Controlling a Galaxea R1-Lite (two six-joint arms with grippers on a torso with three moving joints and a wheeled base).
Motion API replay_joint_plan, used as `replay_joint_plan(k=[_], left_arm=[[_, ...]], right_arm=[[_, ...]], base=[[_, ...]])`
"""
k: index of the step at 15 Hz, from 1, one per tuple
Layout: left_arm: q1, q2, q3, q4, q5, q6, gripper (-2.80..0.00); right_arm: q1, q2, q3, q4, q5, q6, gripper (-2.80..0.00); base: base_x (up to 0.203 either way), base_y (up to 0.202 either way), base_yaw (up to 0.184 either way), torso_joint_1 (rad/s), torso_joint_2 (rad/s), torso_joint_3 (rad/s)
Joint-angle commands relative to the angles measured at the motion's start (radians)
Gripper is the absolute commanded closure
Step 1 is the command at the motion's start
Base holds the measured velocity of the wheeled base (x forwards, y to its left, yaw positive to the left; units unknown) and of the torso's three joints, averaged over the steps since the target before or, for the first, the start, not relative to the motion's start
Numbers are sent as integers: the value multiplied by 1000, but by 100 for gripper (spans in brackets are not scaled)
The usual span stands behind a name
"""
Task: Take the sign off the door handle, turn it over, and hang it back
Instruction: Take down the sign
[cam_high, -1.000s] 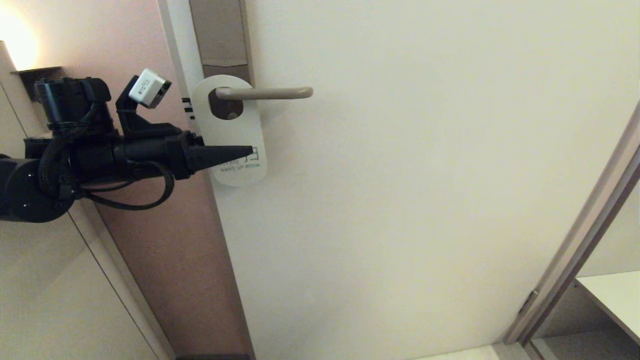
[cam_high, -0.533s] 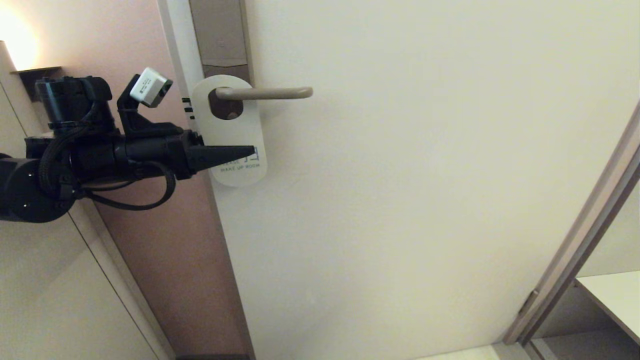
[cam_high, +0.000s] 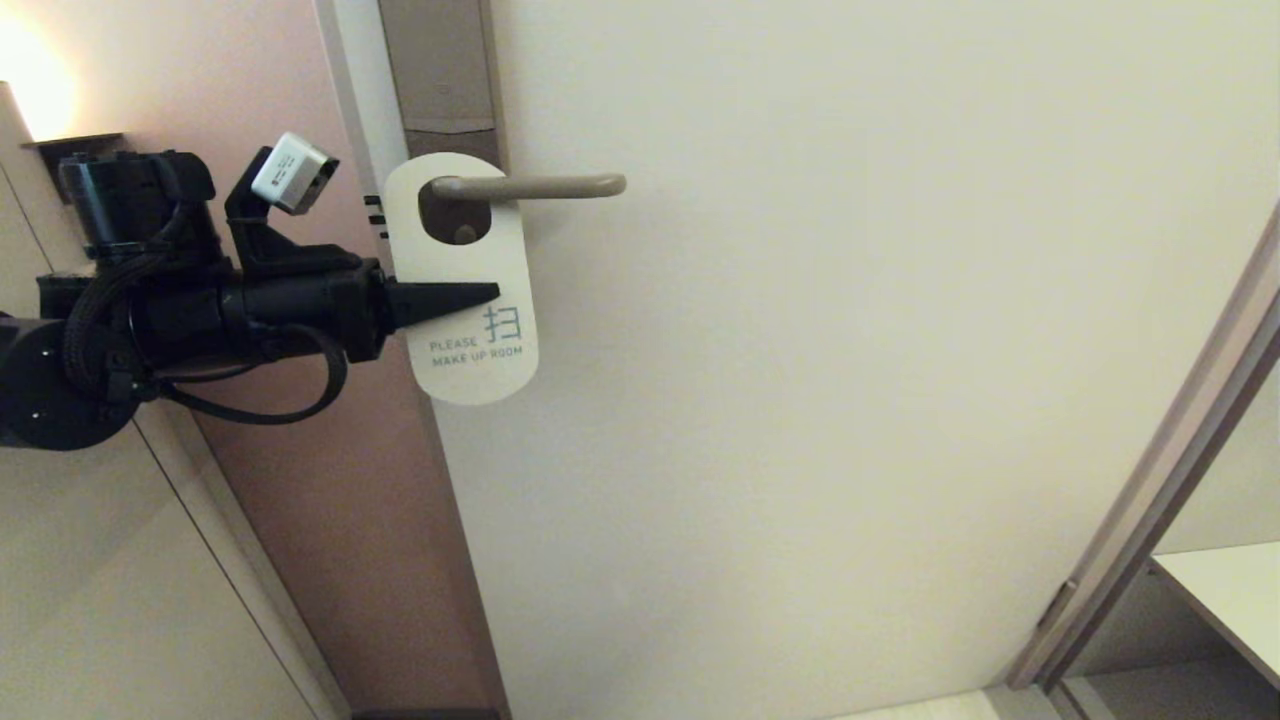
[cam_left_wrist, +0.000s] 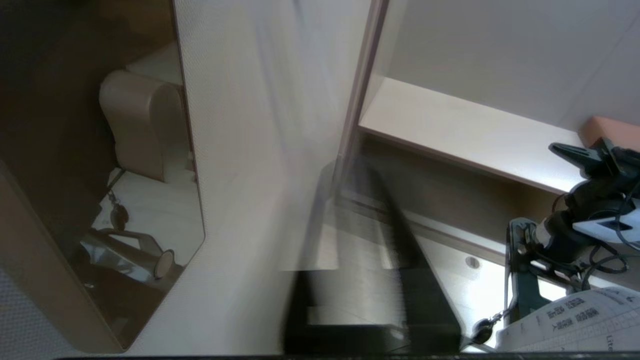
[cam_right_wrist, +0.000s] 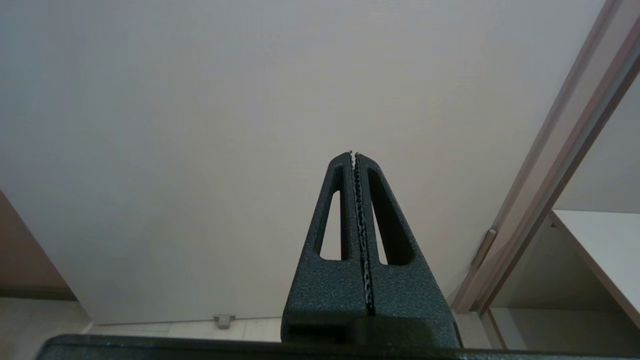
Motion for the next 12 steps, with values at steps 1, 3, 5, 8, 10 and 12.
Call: replay_joint_plan(k=[1,3,5,8,10,12], left_arm=[[-3,-15,1,-1,3,-2,0],[-13,-25,1,-1,37,-2,0],[-17,-28,1,-1,61,-2,0],[-44,-38,1,0,120,-2,0],[-63,-43,3,2,157,2,0],[-75,-46,9,3,184,5,0]], right_arm=[[1,0,0,0,1,0,0],[0,0,0,0,1,0,0],[1,0,0,0,1,0,0],[-1,0,0,0,1,0,0],[-1,0,0,0,1,0,0],[0,0,0,0,1,0,0]], base=[[0,0,0,0,0,0],[0,0,0,0,0,0],[0,0,0,0,0,0],[0,0,0,0,0,0],[0,0,0,0,0,0],[0,0,0,0,0,0]])
